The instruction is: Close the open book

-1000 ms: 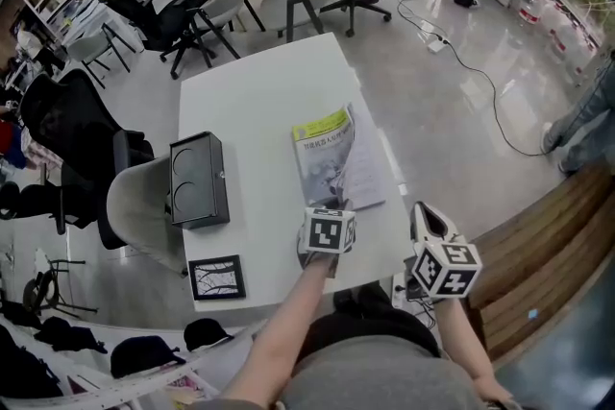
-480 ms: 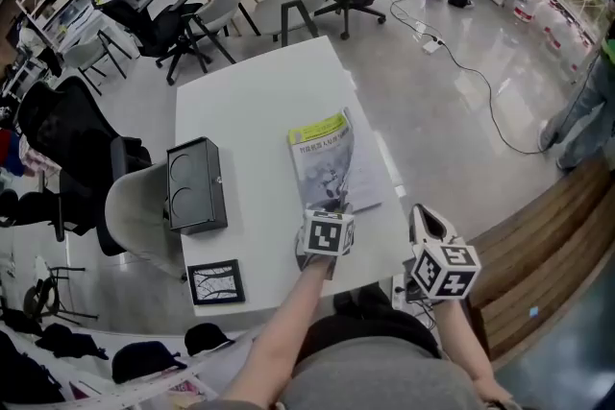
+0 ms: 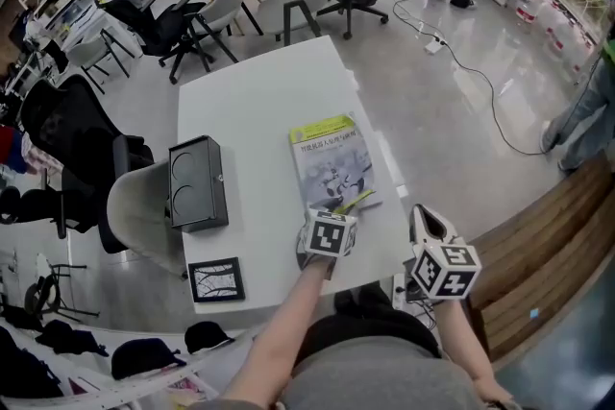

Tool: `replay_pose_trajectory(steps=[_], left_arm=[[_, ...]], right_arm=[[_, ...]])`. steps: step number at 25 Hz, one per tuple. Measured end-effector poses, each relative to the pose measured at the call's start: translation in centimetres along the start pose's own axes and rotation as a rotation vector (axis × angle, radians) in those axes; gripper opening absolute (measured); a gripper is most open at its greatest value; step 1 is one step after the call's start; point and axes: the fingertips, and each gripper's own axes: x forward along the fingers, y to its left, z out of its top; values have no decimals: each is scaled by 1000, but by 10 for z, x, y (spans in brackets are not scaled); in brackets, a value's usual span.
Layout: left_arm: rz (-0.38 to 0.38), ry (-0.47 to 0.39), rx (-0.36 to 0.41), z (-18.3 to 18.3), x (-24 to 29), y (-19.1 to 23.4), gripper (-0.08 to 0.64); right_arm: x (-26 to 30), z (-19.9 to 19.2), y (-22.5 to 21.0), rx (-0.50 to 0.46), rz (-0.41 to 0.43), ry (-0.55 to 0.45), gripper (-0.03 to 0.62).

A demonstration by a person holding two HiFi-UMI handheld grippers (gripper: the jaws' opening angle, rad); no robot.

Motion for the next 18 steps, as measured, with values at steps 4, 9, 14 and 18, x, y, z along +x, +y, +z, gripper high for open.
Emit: replay_pose_trajectory(steps=[4, 9, 14, 18], left_arm=[[-14, -7, 4, 0, -2, -3, 169], [-54, -17, -27, 0, -4, -5, 187], [-69, -62, -104, 2, -14, 0, 187], [-32, -122, -143, 10, -27, 10, 186]], right_arm=[[-1, 0, 0, -3, 6, 0, 5], [0, 0, 0, -6, 18, 0, 5], [1, -1, 2, -13, 35, 5, 5], [4, -1, 7, -21, 56, 9, 5]])
